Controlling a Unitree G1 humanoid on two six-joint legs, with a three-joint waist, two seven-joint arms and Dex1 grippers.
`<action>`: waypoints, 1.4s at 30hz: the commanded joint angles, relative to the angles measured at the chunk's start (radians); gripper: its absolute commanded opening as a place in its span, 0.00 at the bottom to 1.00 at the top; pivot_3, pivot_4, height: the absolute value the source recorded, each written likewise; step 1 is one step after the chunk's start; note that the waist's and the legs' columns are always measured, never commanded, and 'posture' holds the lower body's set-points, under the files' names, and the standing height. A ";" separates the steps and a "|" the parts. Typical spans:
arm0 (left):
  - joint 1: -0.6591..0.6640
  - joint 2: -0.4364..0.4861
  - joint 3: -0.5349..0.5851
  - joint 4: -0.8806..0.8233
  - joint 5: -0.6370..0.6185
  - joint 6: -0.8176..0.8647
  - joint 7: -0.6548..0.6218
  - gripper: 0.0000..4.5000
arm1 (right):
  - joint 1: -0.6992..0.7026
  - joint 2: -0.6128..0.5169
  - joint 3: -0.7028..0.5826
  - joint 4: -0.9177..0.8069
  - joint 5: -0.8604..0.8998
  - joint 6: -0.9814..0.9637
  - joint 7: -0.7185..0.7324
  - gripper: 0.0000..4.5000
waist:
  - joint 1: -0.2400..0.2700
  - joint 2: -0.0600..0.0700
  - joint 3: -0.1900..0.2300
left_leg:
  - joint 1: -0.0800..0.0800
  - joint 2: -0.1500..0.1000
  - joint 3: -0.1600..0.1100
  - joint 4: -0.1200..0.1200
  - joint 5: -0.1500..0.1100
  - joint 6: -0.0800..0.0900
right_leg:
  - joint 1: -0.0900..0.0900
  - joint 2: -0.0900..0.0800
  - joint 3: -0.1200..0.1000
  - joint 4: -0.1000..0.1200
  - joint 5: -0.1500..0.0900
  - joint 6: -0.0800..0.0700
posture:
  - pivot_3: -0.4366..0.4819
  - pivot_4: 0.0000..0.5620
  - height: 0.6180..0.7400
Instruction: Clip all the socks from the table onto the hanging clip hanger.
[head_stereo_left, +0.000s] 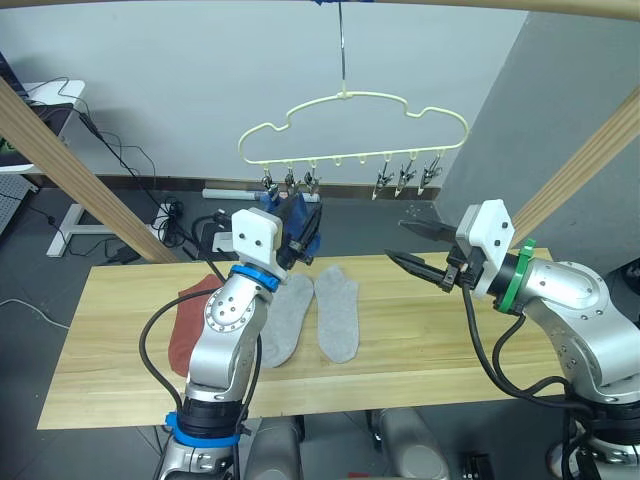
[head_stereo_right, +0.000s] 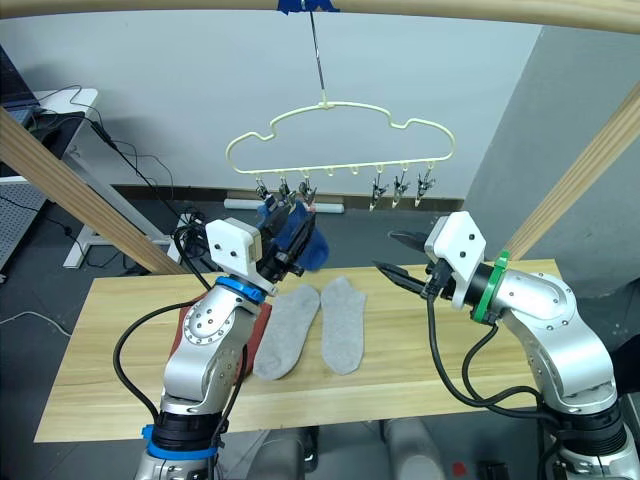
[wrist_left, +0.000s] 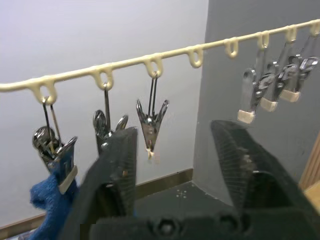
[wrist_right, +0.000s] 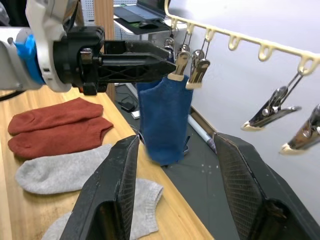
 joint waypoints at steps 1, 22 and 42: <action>-0.024 -0.025 -0.021 0.005 0.036 -0.045 0.021 0.38 | -0.008 -0.012 -0.033 -0.044 0.033 0.010 -0.022 0.55 | 0.000 0.000 0.000 | 0.000 0.000 0.000 0.000 0.000 0.000 | 0.000 0.000 0.000 0.000 0.000 0.000 | 0.21 0.49 1.00; -0.113 -0.123 -0.026 0.108 0.114 -0.065 0.112 0.38 | -0.028 -0.049 -0.058 -0.047 0.101 0.046 -0.078 0.55 | -0.006 0.000 0.000 | 0.000 -0.001 0.000 0.000 0.000 0.000 | 0.000 0.000 0.000 0.000 0.000 0.000 | 0.18 0.49 1.00; -0.145 -0.123 -0.014 0.152 0.112 -0.067 0.117 0.38 | -0.044 -0.042 -0.057 -0.041 0.122 0.055 -0.104 0.55 | -0.026 0.000 0.000 | 0.000 -0.001 0.000 0.000 0.000 0.000 | 0.000 0.001 0.000 0.000 0.000 0.000 | 0.18 0.49 1.00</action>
